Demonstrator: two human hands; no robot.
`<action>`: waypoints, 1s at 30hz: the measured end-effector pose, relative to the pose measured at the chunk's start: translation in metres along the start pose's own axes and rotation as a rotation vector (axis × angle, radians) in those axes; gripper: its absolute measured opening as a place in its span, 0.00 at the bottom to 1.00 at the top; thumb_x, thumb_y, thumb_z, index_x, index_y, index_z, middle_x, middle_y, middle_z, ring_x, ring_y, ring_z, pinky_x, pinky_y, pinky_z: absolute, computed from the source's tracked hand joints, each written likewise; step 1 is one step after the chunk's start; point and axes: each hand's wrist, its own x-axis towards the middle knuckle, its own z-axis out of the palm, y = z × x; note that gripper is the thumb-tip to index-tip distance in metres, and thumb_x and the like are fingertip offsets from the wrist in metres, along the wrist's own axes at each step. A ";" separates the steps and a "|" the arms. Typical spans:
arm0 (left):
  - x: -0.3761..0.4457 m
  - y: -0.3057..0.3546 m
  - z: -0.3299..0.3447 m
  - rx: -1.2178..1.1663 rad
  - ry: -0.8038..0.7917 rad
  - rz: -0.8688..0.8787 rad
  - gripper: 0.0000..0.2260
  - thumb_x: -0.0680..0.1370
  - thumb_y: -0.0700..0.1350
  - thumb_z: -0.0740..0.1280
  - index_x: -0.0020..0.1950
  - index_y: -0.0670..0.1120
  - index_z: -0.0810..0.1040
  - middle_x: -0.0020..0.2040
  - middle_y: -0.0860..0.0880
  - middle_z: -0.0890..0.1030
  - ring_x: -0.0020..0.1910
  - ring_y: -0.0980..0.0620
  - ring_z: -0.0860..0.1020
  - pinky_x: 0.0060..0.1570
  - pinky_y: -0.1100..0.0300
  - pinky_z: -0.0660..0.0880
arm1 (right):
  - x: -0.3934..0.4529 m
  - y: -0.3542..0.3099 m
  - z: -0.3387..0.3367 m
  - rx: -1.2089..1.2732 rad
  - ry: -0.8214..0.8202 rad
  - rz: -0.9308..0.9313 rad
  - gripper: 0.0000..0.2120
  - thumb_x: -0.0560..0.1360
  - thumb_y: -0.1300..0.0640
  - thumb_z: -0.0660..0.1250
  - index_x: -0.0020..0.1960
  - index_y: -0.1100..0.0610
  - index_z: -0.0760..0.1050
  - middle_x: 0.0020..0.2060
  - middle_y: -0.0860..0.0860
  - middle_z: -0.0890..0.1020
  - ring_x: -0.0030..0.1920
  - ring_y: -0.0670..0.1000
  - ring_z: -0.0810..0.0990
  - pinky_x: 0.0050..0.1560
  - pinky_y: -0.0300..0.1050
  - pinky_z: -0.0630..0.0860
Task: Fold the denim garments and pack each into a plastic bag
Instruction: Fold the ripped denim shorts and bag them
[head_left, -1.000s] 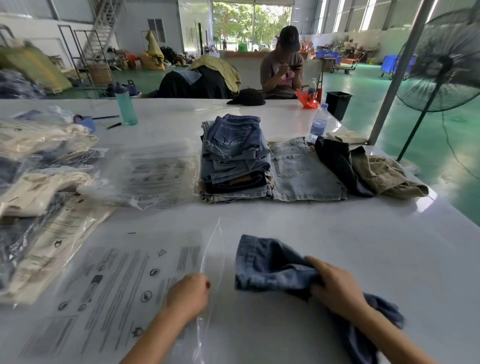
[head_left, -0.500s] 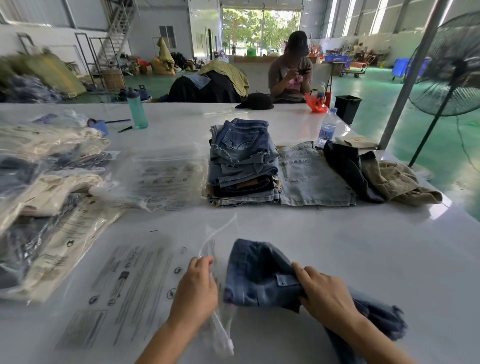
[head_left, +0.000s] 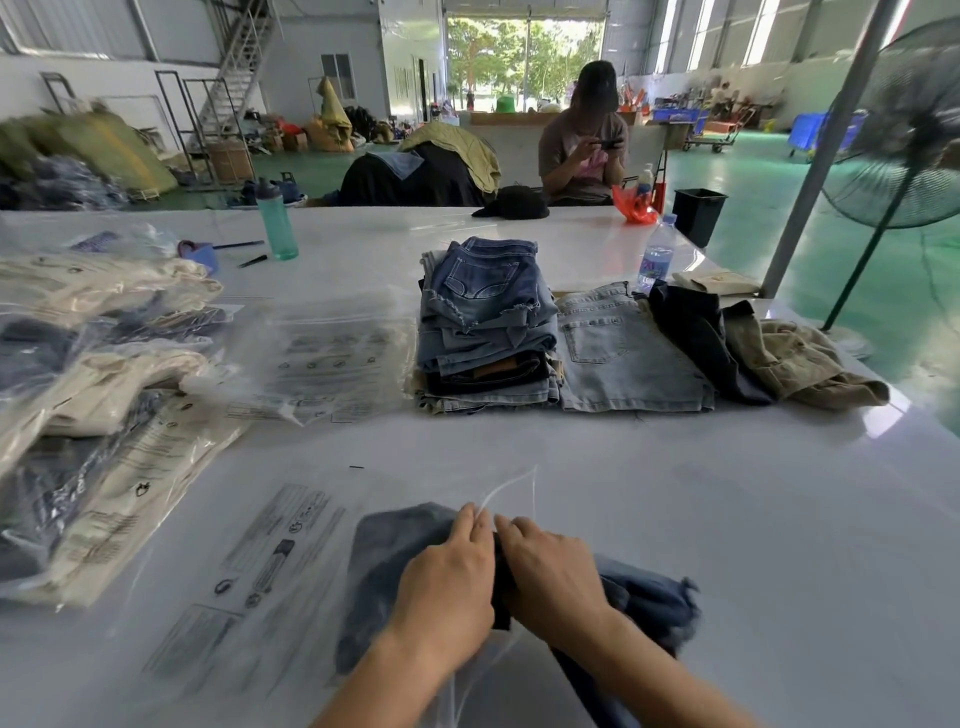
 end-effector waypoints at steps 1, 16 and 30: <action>0.000 -0.001 -0.001 -0.052 -0.015 -0.007 0.35 0.74 0.34 0.56 0.78 0.46 0.45 0.79 0.49 0.45 0.69 0.47 0.69 0.63 0.57 0.70 | 0.009 -0.007 0.003 0.014 -0.025 -0.006 0.22 0.79 0.54 0.57 0.71 0.58 0.60 0.62 0.56 0.73 0.58 0.60 0.76 0.49 0.52 0.71; -0.009 0.002 0.032 -0.085 -0.185 0.029 0.35 0.74 0.37 0.57 0.78 0.46 0.44 0.79 0.53 0.45 0.64 0.42 0.73 0.57 0.53 0.71 | -0.033 0.097 0.075 0.478 -0.146 0.226 0.65 0.56 0.29 0.73 0.78 0.52 0.40 0.76 0.49 0.51 0.76 0.52 0.54 0.72 0.45 0.57; -0.010 0.007 0.020 -0.125 -0.182 0.035 0.35 0.76 0.36 0.55 0.78 0.45 0.41 0.77 0.52 0.36 0.53 0.46 0.78 0.40 0.58 0.68 | -0.034 0.064 0.053 1.470 -0.263 0.663 0.21 0.63 0.44 0.75 0.47 0.59 0.81 0.36 0.53 0.85 0.36 0.51 0.84 0.41 0.46 0.81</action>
